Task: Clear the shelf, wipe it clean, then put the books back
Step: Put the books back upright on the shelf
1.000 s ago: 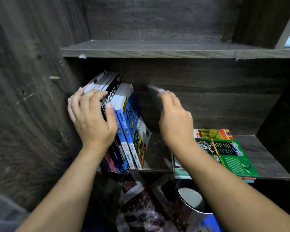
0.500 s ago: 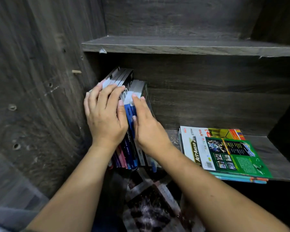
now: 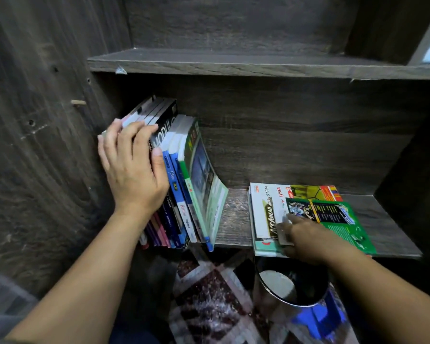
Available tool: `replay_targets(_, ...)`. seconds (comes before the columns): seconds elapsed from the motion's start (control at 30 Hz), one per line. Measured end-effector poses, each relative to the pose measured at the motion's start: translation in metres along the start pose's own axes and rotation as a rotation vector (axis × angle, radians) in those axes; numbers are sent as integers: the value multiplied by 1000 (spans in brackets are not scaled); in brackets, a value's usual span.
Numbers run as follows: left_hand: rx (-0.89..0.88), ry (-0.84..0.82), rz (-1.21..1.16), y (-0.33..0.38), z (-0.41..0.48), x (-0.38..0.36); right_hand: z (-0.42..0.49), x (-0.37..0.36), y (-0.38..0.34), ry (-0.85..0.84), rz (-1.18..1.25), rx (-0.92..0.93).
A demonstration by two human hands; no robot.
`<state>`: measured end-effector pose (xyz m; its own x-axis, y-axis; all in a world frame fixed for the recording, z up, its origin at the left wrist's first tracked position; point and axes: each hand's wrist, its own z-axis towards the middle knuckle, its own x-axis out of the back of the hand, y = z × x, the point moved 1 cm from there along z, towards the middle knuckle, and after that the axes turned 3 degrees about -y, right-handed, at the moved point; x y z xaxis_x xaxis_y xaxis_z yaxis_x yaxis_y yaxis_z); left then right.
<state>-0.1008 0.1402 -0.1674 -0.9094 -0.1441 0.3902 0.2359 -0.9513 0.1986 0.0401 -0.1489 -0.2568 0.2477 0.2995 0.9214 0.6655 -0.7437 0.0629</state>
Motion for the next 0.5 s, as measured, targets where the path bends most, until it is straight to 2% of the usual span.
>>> replay_targets(0.27,-66,-101,153,-1,-2,-2,17,-22,15,-16,-33,41)
replay_targets(0.5,-6,-152,136,3,-1,0,23,-17,21,-28,82,69)
